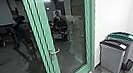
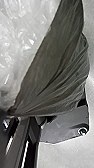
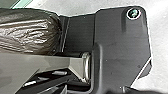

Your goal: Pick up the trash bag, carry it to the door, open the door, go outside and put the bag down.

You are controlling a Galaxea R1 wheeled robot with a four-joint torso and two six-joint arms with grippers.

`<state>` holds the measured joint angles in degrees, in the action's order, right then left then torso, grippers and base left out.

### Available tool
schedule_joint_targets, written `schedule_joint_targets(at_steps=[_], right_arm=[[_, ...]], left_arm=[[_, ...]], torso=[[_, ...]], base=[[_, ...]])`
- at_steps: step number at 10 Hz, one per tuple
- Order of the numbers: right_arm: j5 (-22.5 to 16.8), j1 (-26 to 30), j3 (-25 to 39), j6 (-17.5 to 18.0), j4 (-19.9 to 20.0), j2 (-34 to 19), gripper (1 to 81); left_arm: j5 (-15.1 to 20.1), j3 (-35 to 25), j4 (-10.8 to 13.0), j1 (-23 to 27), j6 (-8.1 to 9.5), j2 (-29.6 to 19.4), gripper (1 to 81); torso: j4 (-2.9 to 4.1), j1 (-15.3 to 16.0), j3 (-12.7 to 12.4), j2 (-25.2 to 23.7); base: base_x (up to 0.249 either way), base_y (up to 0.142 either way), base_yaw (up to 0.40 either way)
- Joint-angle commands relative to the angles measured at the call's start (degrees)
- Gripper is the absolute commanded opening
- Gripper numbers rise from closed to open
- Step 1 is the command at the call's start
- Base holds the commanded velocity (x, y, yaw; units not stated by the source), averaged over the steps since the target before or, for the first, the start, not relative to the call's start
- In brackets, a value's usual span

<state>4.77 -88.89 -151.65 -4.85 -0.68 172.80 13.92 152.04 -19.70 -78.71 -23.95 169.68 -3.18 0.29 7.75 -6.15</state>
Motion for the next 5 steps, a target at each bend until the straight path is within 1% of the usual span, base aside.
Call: schedule_joint_targets(at_steps=[1, 4, 5], right_arm=[[-2.92, 2.62, 0.31, -0.07, -0.55, 0.02, 81.1], [-2.84, 2.62, 0.31, -0.07, -0.55, -0.06, 81.1], [-2.83, 2.62, 0.31, -0.07, -0.55, -0.06, 81.1]], left_arm=[[4.27, -0.08, -0.43, 3.78, -0.39, -0.30, 1.0], [4.27, -0.08, -0.43, 3.78, -0.39, -0.30, 1.0], [4.27, -0.08, -0.43, 3.87, -0.39, -0.30, 1.0]], torso=[[0.00, 0.00, 0.00, 0.00], [0.00, 0.00, 0.02, 0.00], [0.00, 0.00, 0.02, 0.00]], base=[[0.194, 0.000, 0.000], [0.193, 0.000, 0.000], [0.193, -0.061, 0.000]])
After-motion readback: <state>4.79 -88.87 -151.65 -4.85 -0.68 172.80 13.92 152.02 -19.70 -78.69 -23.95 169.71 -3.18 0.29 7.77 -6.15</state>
